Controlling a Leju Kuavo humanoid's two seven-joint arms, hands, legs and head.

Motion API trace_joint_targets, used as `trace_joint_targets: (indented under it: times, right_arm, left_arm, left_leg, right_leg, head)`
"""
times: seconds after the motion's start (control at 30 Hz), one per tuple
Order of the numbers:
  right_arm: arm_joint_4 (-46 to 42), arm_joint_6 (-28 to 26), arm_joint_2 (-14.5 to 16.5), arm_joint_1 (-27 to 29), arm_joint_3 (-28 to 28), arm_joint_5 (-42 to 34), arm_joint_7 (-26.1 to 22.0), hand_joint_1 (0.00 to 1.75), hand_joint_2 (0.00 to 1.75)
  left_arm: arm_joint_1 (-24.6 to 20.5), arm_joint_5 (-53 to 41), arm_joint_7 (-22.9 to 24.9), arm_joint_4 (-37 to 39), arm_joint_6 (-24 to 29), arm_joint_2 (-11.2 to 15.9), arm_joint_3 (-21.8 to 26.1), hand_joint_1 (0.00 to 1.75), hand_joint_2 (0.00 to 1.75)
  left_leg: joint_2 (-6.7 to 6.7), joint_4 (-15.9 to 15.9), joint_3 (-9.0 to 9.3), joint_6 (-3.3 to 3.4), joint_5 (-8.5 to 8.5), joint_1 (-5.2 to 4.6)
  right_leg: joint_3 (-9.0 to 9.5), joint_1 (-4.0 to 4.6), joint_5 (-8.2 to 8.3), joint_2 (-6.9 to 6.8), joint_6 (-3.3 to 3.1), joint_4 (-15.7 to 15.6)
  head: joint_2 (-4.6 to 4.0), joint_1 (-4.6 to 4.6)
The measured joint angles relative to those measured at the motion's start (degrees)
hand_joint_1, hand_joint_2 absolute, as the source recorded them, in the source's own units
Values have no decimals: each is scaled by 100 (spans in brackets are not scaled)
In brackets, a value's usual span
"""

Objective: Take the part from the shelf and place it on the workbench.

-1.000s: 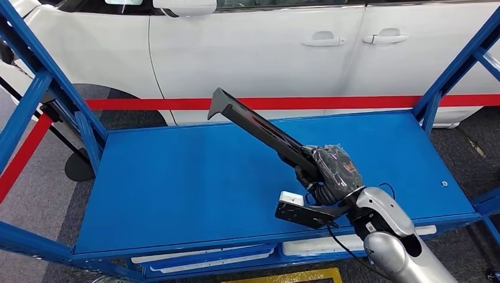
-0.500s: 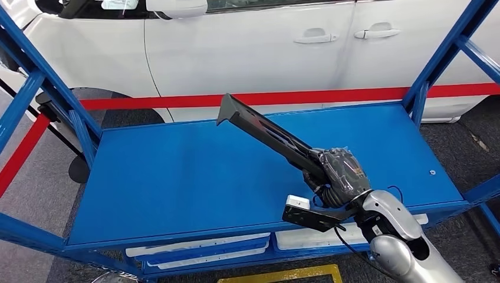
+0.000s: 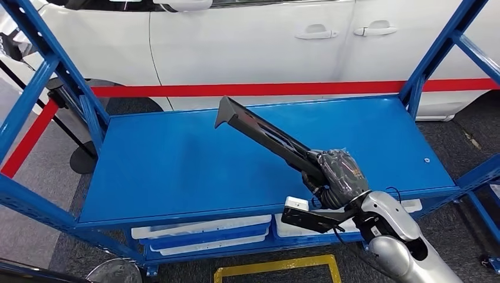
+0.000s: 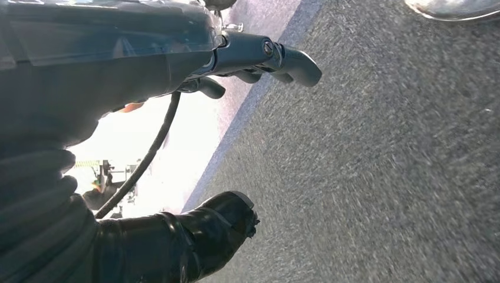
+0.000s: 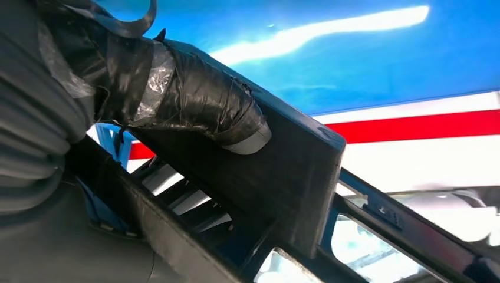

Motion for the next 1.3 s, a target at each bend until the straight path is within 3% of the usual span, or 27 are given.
trace_joint_targets:
  times: [0.07,0.13,0.17,0.2,0.23,0.3,0.37,0.4,0.5,0.53,0.6,0.67,0.7,0.73,0.77,0.8,0.83,0.9,0.93,1.0,1.03,1.1,1.17,1.2,1.23,1.27,1.3]
  right_arm:
    - [1,-1,-22,2,0,-1,-3,175,175]
    - [2,-2,-32,8,0,-1,-5,175,175]
    - [3,-2,-36,13,1,-1,-5,175,175]
    - [4,-2,-38,18,2,-1,-8,175,175]
    - [5,-2,-39,21,3,-1,-13,175,175]
    - [5,-6,-43,23,5,0,-25,175,175]
    - [-2,-14,-58,26,4,1,-36,175,175]
    - [-6,-18,-70,29,3,0,-39,175,175]
    - [-12,-37,-93,35,7,1,-48,175,175]
    - [-12,-45,-94,40,15,3,-54,175,175]
    - [-31,-91,-100,55,32,8,-97,175,175]
    - [-94,-194,-112,66,44,-6,-195,175,175]
    - [-151,-248,-117,66,50,-33,-252,175,175]
    - [-228,-286,-122,58,57,-83,-308,175,175]
    - [-322,-304,-132,37,61,-147,-354,175,175]
    - [-432,-299,-148,-2,63,-224,-387,175,175]
    - [-548,-282,-170,-58,64,-296,-408,175,175]
    - [-763,-235,-235,-194,62,-383,-421,175,175]
    - [-841,-217,-263,-253,62,-398,-423,175,175]
    - [-936,-203,-302,-323,79,-397,-434,175,175]
    - [-964,-209,-310,-336,94,-385,-442,175,175]
    - [-1009,-234,-336,-341,118,-354,-464,175,175]
    - [-1039,-279,-370,-337,128,-324,-486,175,175]
    - [-1044,-300,-389,-334,137,-312,-499,175,175]
    - [-1044,-315,-398,-331,150,-305,-508,175,175]
    - [-1044,-322,-406,-328,167,-302,-517,175,175]
    - [-1044,-326,-413,-328,180,-301,-522,175,175]
  left_arm:
    - [-2,-1,-1,0,-4,-3,0,0,175]
    - [-2,-2,-1,0,-4,-1,1,0,175]
    - [-1,-2,-1,0,-4,1,2,0,175]
    - [1,-2,-1,0,-6,2,2,0,175]
    - [1,-2,-1,0,-8,2,2,0,175]
    - [-7,-1,-1,0,-12,-2,1,0,175]
    - [-24,-1,-1,0,-13,-16,0,0,175]
    - [-30,0,0,0,-13,-22,0,0,175]
    - [-25,3,3,0,-13,-22,0,0,175]
    - [-21,4,5,0,-12,-19,0,0,175]
    - [-14,9,4,1,-12,-16,0,0,175]
    - [-10,15,-1,2,-9,-20,0,0,175]
    - [-12,19,-7,2,-5,-21,0,0,175]
    - [-16,23,-15,2,-1,-19,0,0,175]
    - [-18,27,-24,2,2,-15,1,0,175]
    - [-20,32,-32,2,2,-11,1,0,175]
    - [-25,36,-40,2,-1,-9,2,0,175]
    - [-43,41,-52,2,-9,-5,3,0,175]
    - [-52,40,-60,2,-13,-4,3,0,175]
    - [-52,40,-75,2,-20,-3,2,0,175]
    - [-51,36,-82,2,-24,-6,2,0,175]
    - [-48,27,-93,2,-29,-11,3,0,175]
    - [-53,15,-99,2,-30,-9,4,0,175]
    - [-55,10,-101,2,-30,-6,4,0,175]
    - [-55,5,-102,2,-31,-3,4,0,175]
    - [-54,2,-102,2,-32,0,4,0,175]
    - [-52,0,-102,2,-35,1,4,0,175]
  left_leg:
    - [30,-53,-81,101,129,21]
    - [35,-45,-214,145,230,6]
    - [27,-29,-287,142,275,0]
    - [7,-9,-364,133,316,-5]
    - [-18,17,-438,119,354,-7]
    - [-89,73,-568,86,423,-9]
    - [-161,101,-659,36,503,-10]
    - [-203,100,-682,2,548,-7]
    - [-332,68,-731,-107,671,7]
    - [-315,111,-775,-134,610,7]
    - [-173,518,-936,-177,155,26]
    - [-62,1223,-1124,-232,-373,54]
    - [-44,1517,-1161,-259,-452,66]
    - [-34,1685,-1133,-283,-383,75]
    - [-19,1678,-1017,-301,-210,80]
    - [36,1480,-799,-315,-29,84]
    - [159,1137,-508,-325,51,83]
    - [390,371,28,-295,-64,51]
    - [429,146,151,-260,-160,32]
    - [318,20,129,-147,-173,24]
    - [257,20,79,-92,-126,25]
    - [162,8,-28,31,-5,23]
    - [39,17,-181,114,124,-25]
    - [-39,23,-262,134,187,-57]
    - [-118,31,-341,146,247,-91]
    - [-196,38,-413,154,303,-124]
    - [-272,43,-474,159,359,-156]
  right_leg:
    - [-127,-11,-371,2,35,321]
    - [-320,-20,-889,2,62,998]
    - [-381,-21,-1028,2,76,1311]
    - [-370,-22,-1049,2,83,1486]
    - [-270,-21,-964,5,81,1470]
    - [214,-17,-691,86,34,853]
    - [689,-8,-635,262,-22,122]
    - [799,2,-658,322,-39,-72]
    - [787,10,-570,205,-91,-164]
    - [755,-6,-514,138,-130,-187]
    - [651,-47,-388,-2,-206,-234]
    - [502,-48,-283,-120,-227,-232]
    - [423,-49,-230,-179,-219,-226]
    - [342,-52,-178,-240,-208,-214]
    - [263,-58,-134,-301,-191,-195]
    - [191,-64,-97,-360,-167,-164]
    - [130,-62,-70,-416,-140,-125]
    - [61,-37,-29,-526,-81,-48]
    - [45,-20,0,-588,-52,-30]
    - [27,-21,46,-670,21,-20]
    - [0,-37,-24,-590,59,23]
    - [-123,-55,-442,-268,98,379]
    - [-316,-27,-958,-55,67,1088]
    - [-367,-10,-1081,-26,37,1389]
    - [-346,11,-1081,-15,-6,1539]
    - [-230,39,-970,-3,-62,1482]
    - [-17,75,-807,40,-143,1225]
  head:
    - [0,7]
    - [0,9]
    - [0,8]
    - [0,7]
    - [0,6]
    - [0,7]
    - [0,3]
    - [0,6]
    - [0,19]
    - [0,15]
    - [0,-7]
    - [0,-27]
    - [0,-29]
    - [0,-29]
    - [0,-30]
    - [0,-31]
    - [0,-34]
    - [0,-43]
    - [0,-46]
    - [0,-40]
    - [0,-42]
    - [0,-38]
    - [0,-33]
    - [0,-32]
    - [0,-33]
    - [0,-33]
    - [0,-34]
